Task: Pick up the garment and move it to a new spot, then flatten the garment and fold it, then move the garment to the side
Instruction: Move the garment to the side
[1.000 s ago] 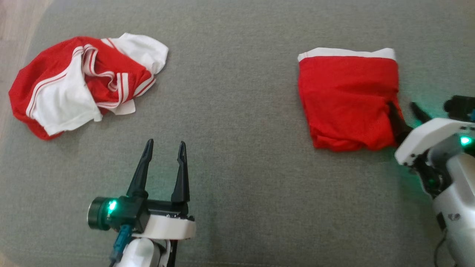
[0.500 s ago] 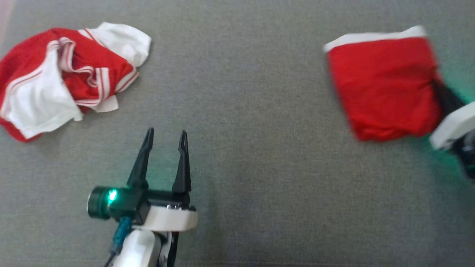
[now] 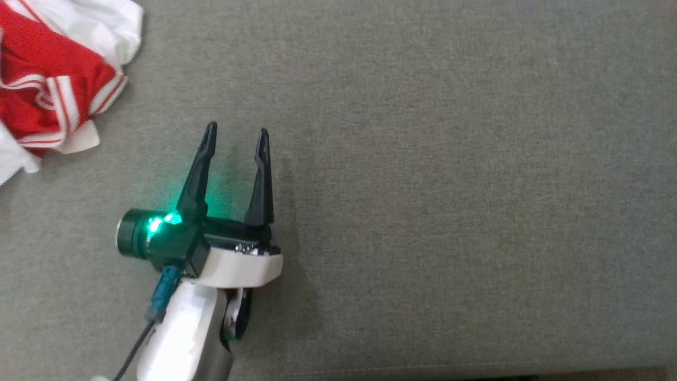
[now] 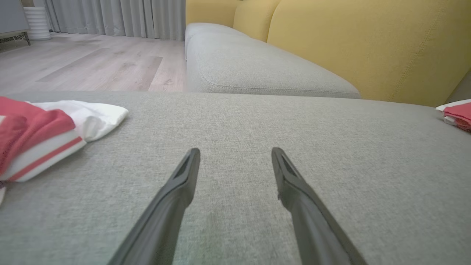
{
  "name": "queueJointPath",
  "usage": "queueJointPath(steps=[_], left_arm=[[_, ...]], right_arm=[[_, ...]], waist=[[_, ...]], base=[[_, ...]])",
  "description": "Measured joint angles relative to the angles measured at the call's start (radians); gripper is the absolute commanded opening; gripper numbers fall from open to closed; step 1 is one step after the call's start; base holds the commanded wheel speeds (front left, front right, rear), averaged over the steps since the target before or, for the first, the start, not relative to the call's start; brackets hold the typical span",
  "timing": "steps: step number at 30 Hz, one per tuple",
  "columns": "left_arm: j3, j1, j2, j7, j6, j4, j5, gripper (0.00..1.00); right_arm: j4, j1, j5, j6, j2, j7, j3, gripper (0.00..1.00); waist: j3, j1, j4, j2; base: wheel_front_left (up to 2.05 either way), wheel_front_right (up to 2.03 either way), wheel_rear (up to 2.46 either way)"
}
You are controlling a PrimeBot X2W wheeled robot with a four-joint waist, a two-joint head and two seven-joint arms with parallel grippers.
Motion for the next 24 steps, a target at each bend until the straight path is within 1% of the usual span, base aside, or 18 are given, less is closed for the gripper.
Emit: queueJointPath(steps=[3, 4, 5, 8, 10, 12, 14, 17, 18, 20, 23, 24], left_arm=[[-0.005, -0.022, 0.0, 0.0, 0.0, 0.001, -0.011, 1.0], [-0.007, -0.029, 0.0, 0.0, -0.001, 0.001, -0.011, 1.0], [-0.008, -0.034, 0.0, 0.0, -0.001, 0.001, -0.012, 1.0], [-0.012, -0.043, 0.0, 0.0, -0.001, 0.009, -0.02, 1.0], [-0.012, -0.045, -0.001, 0.0, 0.001, 0.012, -0.02, 1.0], [-0.011, -0.044, -0.001, 0.0, 0.001, 0.021, -0.02, 1.0], [-0.007, -0.039, -0.001, 0.0, 0.008, 0.037, -0.02, 1.0], [-0.001, -0.008, -0.002, 0.0, 0.021, 0.048, -0.02, 1.0], [0.004, 0.023, -0.001, 0.0, 0.027, 0.063, -0.02, 1.0], [0.016, 0.053, -0.002, 0.0, 0.028, 0.078, -0.025, 1.0], [0.033, 0.094, -0.001, 0.0, 0.029, 0.104, -0.028, 1.0], [0.035, 0.109, -0.002, 0.0, 0.034, 0.114, -0.028, 1.0]], right_arm=[[-0.001, 0.0, -0.052, 0.0, -0.011, -0.015, -0.064, 0.0], [0.0, 0.0, -0.08, 0.0, -0.013, -0.024, -0.093, 0.22], [0.002, -0.001, -0.108, 0.0, -0.014, -0.034, -0.121, 1.0], [0.008, -0.019, -0.214, 0.0, -0.001, -0.08, -0.205, 1.0], [-0.005, -0.035, -0.287, 0.0, 0.041, -0.113, -0.26, 1.0], [-0.026, -0.037, -0.335, 0.0, 0.117, -0.12, -0.294, 1.0], [-0.043, -0.024, -0.366, 0.0, 0.213, -0.128, -0.301, 1.0], [-0.086, 0.043, -0.373, 0.0, 0.343, -0.153, -0.276, 1.0], [-0.119, 0.103, -0.371, 0.0, 0.415, -0.17, -0.233, 1.0], [-0.143, 0.169, -0.37, 0.0, 0.486, -0.185, -0.19, 1.0], [-0.171, 0.275, -0.348, 0.0, 0.576, -0.193, -0.118, 1.0], [-0.203, 0.315, -0.339, 0.0, 0.605, -0.193, -0.1, 1.0]], waist=[[0.027, 0.0001, -0.013, 0.0], [0.032, 0.0, -0.016, 0.0], [0.034, 0.0, -0.018, 0.0], [0.021, -0.0002, -0.015, 0.0], [0.001, -0.0003, -0.011, 0.0], [-0.026, -0.0003, -0.007, 0.0], [-0.06, -0.0003, -0.003, 0.0], [-0.122, -0.0004, 0.005, 0.0], [-0.169, -0.0004, 0.011, 0.0], [-0.221, -0.0004, 0.017, 0.0], [-0.303, -0.0005, 0.026, 0.0], [-0.332, -0.0005, 0.03, 0.0]], base=[[0.0, 0.0, 0.0], [0.0, 0.0, 0.0], [0.0, 0.0, 0.0], [0.0, 0.0, 0.0], [0.0, 0.0, 0.0], [0.0, 0.0, 0.0], [0.0, 0.0, 0.0], [0.0, 0.0, 0.0], [0.0, 0.0, 0.0], [0.0, 0.0, 0.0], [0.0, 0.0, 0.0], [0.0, 0.0, 0.0]])
